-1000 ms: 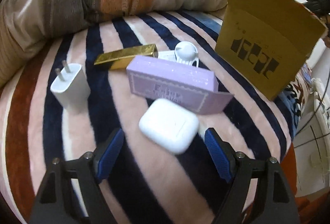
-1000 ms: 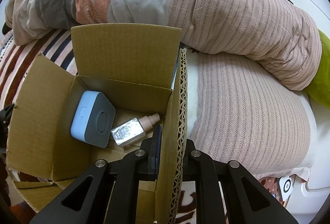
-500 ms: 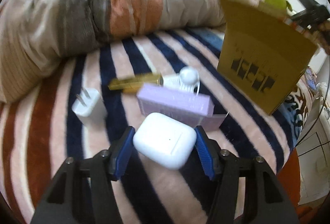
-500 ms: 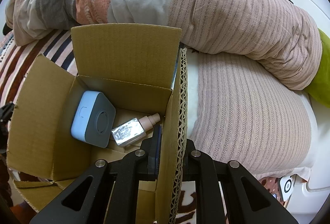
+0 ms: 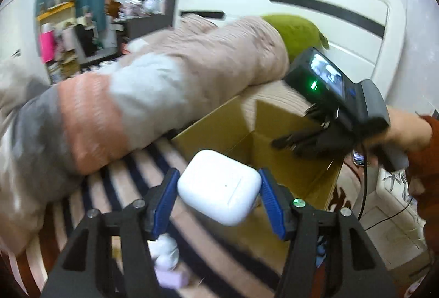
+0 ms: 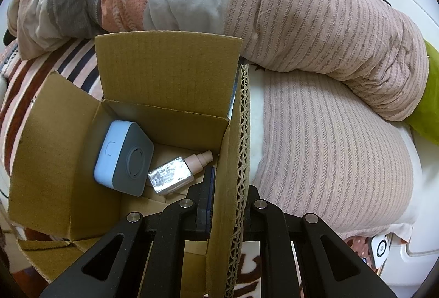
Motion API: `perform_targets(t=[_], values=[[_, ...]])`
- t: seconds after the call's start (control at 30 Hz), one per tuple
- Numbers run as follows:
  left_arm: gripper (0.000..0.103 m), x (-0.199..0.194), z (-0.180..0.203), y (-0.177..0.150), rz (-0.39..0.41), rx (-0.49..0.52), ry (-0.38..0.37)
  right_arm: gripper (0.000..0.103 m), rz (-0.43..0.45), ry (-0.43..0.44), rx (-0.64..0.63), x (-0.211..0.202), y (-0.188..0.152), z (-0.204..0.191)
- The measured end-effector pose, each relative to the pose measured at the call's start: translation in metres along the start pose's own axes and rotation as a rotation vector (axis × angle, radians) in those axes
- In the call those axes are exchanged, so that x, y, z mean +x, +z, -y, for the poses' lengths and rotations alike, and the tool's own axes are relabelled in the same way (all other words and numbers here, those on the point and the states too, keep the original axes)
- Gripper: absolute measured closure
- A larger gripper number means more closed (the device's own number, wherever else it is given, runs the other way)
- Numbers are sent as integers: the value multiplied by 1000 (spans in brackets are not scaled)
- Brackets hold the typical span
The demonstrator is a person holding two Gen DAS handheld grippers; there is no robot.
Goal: Organize rigid objects
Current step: 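Carry the white earbud case into the box and release it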
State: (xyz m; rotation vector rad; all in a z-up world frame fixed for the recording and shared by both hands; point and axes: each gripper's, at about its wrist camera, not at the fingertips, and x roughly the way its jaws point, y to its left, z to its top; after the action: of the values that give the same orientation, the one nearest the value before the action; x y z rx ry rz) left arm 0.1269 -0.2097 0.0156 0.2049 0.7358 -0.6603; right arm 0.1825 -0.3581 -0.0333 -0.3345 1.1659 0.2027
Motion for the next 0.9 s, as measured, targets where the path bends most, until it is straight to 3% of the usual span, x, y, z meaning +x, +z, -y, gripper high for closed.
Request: perform_targets(t=[0.17,0.3,0.4,0.47,0.5,0.6,0.73,0.9], values=[[47,66,20,32,-203,-21,-38,95,2,12,8,0,0,4],[47,99,32,27,-299,-1,-41,95,4,12,5,-1,-1,4],[48,108,34,23,-316,-3,-51,95,4,12,4,-2,-1,5],[43,107,33,24,-311,-12,-48,95,4,5,-1,-2,-2,3],[33,104,30,25,-301,-17,-45,95,5,4,-3,-2,-2,3],[23,87,24,25,-256,-17,-11,94,1,16,1,-2,-1,2],[19,48,2,22,-161,-61,-22,93,-4,-3,-10,0,1,-2],[15,-6,-35,-7,-55,-68,47,93,-7,-12,-13,1,2,-4]])
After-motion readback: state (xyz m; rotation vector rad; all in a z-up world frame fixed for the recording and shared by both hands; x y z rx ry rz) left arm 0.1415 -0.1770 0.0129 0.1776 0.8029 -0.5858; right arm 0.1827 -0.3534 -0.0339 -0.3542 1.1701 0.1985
